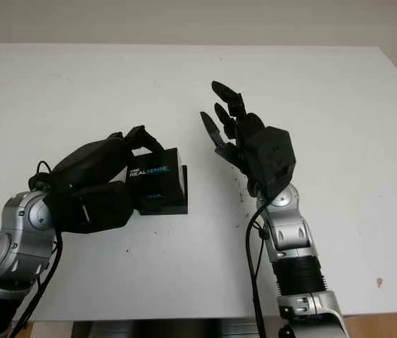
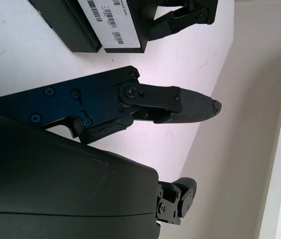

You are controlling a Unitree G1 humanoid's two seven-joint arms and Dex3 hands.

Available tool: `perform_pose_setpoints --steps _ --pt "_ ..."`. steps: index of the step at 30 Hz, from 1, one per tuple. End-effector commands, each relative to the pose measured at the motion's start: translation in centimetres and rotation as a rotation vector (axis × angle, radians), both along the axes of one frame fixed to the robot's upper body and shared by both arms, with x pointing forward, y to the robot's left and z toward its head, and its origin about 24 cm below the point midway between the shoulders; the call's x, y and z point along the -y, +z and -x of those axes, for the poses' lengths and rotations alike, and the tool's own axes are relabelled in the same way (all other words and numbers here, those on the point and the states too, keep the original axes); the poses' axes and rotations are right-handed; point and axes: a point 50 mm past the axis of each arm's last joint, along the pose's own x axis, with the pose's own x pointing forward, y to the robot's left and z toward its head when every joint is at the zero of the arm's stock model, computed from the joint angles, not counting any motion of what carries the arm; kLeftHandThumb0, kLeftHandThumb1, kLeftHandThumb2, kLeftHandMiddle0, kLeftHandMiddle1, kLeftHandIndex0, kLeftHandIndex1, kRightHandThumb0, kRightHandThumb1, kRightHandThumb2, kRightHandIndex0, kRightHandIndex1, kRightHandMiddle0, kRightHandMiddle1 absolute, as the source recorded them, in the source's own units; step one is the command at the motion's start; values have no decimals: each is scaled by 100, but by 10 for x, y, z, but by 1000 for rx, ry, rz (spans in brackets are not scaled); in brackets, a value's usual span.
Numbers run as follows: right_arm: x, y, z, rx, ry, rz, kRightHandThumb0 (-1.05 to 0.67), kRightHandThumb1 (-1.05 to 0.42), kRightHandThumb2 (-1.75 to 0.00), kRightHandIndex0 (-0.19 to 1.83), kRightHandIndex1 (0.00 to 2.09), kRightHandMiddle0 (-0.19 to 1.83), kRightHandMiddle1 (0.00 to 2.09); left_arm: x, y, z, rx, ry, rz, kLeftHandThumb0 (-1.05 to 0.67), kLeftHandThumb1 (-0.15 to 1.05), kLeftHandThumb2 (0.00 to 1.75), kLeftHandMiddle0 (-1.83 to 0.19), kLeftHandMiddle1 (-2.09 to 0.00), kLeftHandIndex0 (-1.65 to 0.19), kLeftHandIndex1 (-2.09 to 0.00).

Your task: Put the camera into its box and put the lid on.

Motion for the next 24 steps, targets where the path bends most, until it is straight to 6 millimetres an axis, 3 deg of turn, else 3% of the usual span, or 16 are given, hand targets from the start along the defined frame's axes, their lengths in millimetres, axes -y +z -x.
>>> perform_pose_setpoints --steps 1,6,14,24 --pt "1 6 0 26 -1 -7 -63 -105 -48 11 5 -18 56 6 -1 2 -11 -28 11 -26 105 16 -8 -190 -1 -163" --pt "1 6 1 33 -5 8 -63 -105 -49 12 5 -18 57 10 -2 0 -1 -54 -2 -26 105 15 -10 -183 -5 -153" --pt "0 6 1 30 -9 -6 -63 -105 -48 12 5 -18 58 14 0 -2 17 -66 11 -28 105 13 -12 -207 -4 -186" --pt "0 6 0 32 -8 -5 -63 -105 -48 12 5 -18 57 14 1 -4 20 -90 0 -27 105 11 -17 -209 -2 -192"
